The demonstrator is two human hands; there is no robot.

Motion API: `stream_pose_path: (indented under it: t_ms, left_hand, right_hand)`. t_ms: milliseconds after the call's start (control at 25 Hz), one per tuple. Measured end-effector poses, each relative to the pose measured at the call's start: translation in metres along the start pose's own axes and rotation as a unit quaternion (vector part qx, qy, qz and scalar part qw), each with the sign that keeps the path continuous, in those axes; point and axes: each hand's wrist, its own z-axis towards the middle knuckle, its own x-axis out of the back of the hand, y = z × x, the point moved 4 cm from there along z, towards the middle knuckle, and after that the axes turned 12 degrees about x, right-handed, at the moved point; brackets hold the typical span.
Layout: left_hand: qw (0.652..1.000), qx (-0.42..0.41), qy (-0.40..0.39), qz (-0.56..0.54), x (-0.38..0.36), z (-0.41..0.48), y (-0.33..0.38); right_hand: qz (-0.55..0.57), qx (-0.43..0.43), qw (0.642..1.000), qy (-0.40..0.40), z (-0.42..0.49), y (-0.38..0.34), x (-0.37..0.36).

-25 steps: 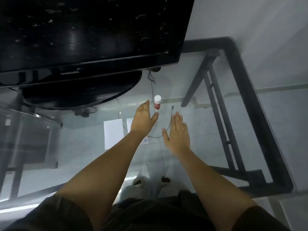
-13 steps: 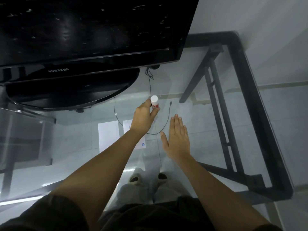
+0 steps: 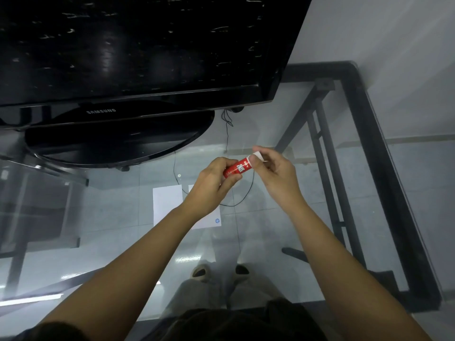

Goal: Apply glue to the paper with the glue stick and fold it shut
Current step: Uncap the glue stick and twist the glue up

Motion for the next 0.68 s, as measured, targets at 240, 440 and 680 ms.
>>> stream_pose_path:
  t_ms: [240,440,680]
  left_hand:
    - [0.998,0.066,0.017,0.009,0.013,-0.007,-0.038]
    - [0.995,0.100,0.023,0.010,0.016,-0.010,-0.051]
    - [0.995,0.089,0.039,-0.009,0.014,-0.013,-0.043]
  right_hand:
    - [0.002,-0.013,0.996,0.089,0.029,0.018,0.024]
    - [-0.207,-0.008,0.977,-0.050,0.036,0.057,-0.002]
    - [-0.230,-0.024,0.970,-0.071,0.036,0.073,-0.007]
